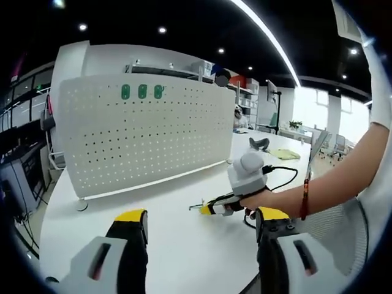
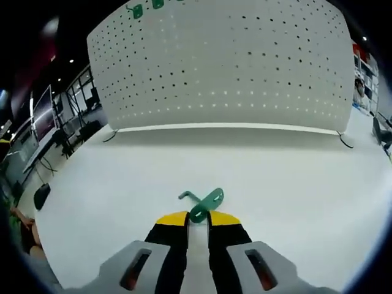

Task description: Insert the hook assembly into the mounting plate slot until the hook locks in place.

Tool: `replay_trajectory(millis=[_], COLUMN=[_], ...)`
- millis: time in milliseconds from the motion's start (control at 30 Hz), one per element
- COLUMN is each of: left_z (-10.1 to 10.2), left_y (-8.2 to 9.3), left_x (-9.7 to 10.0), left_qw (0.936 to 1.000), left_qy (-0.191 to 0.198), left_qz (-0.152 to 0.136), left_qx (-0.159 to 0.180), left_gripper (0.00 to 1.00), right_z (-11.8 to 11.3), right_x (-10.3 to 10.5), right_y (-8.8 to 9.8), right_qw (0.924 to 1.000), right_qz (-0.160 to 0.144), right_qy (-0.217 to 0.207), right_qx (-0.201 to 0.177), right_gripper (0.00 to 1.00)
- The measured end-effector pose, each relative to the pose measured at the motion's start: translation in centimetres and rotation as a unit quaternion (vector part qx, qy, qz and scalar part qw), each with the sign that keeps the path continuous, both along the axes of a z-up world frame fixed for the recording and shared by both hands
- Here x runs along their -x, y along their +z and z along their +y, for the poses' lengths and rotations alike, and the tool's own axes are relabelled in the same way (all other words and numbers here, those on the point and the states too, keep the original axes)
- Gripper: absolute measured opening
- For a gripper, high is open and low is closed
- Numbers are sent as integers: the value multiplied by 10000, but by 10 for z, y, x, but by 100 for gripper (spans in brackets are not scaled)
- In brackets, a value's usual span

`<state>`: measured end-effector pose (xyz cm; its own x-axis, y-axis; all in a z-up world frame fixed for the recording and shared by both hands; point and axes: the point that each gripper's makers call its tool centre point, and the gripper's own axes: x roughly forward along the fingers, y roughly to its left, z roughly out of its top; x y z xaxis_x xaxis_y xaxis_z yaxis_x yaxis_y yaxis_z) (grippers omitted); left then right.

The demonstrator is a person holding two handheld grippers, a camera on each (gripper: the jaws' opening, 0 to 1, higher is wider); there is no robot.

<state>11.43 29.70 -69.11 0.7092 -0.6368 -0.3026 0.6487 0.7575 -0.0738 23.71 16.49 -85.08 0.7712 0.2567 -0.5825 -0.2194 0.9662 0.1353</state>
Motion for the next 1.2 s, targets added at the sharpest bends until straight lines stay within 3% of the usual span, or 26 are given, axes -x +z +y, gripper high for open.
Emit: replay_trajectory(millis=[367, 700, 900, 1200], left_z=[-1, -4, -5, -9], left_y=[-4, -3, -2, -1], left_x=[-4, -3, -2, 1], left_qw=[10000, 10000, 10000, 9999], left_qy=[-9, -40, -71, -138], left_qz=[63, 54, 5, -32], left_qx=[-14, -26, -70, -82], left_gripper=[73, 73, 73, 70], right_z=[-12, -16, -7, 8], right_x=[-4, -3, 2, 12], right_y=[7, 17, 32, 59], right_qw=[9997, 9994, 9996, 9968], right_qz=[-213, -278, -170, -300], right_qy=[-125, 59, 211, 655], right_qx=[36, 201, -112, -355], right_gripper=[5, 1, 1, 1])
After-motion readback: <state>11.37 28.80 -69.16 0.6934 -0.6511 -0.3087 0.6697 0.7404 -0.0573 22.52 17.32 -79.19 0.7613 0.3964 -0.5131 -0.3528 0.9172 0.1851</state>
